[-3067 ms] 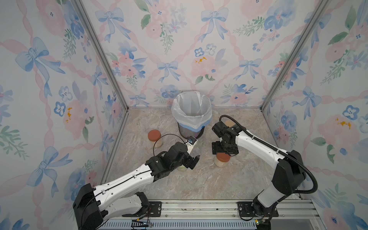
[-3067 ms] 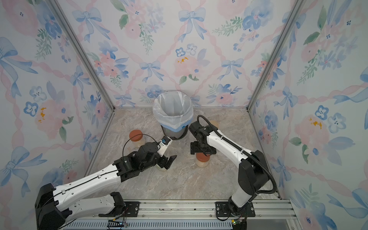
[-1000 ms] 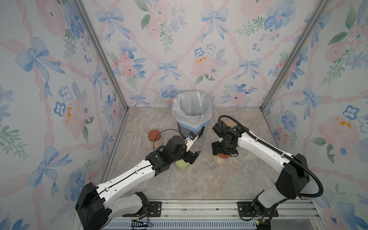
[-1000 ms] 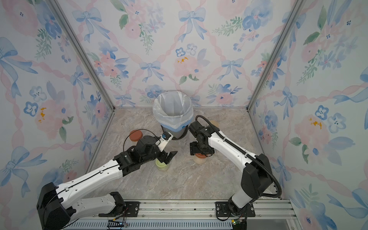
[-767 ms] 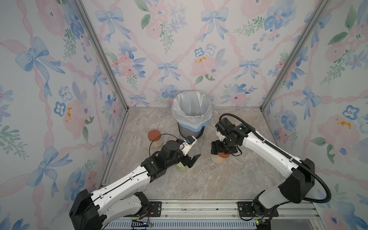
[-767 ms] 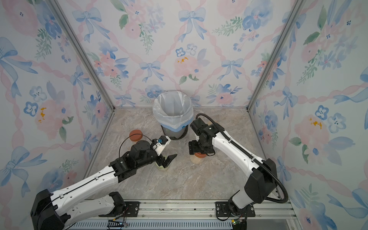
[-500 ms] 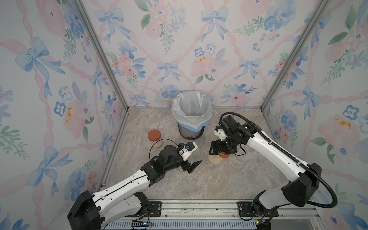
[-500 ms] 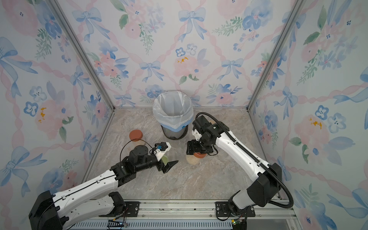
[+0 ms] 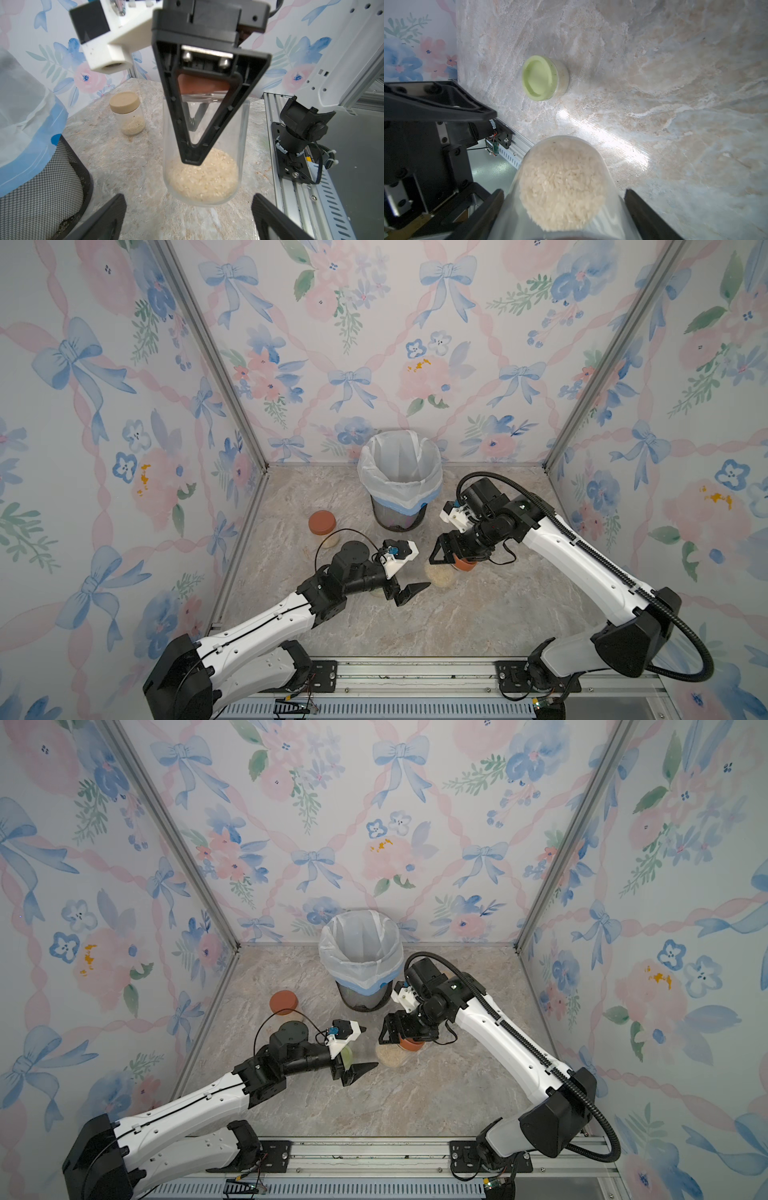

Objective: Empty moldy rice from jars
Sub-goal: Pick up the jar from the center of the board.

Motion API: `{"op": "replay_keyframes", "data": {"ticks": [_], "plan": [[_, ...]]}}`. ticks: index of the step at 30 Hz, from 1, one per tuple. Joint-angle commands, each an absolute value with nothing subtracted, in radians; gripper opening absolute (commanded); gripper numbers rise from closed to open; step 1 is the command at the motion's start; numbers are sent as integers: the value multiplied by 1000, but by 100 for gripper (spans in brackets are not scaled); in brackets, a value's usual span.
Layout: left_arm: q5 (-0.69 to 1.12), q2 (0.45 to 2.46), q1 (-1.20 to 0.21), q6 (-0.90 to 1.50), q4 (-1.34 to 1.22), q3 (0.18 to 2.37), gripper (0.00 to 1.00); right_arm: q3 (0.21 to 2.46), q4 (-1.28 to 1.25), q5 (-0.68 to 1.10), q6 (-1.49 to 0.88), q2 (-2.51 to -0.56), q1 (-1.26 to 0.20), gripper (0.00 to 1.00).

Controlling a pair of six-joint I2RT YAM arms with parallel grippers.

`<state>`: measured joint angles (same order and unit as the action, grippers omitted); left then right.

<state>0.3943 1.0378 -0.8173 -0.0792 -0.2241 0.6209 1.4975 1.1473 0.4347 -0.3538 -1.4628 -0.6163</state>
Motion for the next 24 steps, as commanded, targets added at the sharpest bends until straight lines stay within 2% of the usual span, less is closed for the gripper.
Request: {"op": "replay_keyframes", "data": {"ticks": [1, 24], "plan": [[443, 1065, -815, -85, -248, 665, 98, 1553, 1084, 509, -349, -1447, -626, 0], [446, 1190, -816, -118, -247, 742, 98, 1522, 872, 641, -437, -1445, -710, 0]]}}
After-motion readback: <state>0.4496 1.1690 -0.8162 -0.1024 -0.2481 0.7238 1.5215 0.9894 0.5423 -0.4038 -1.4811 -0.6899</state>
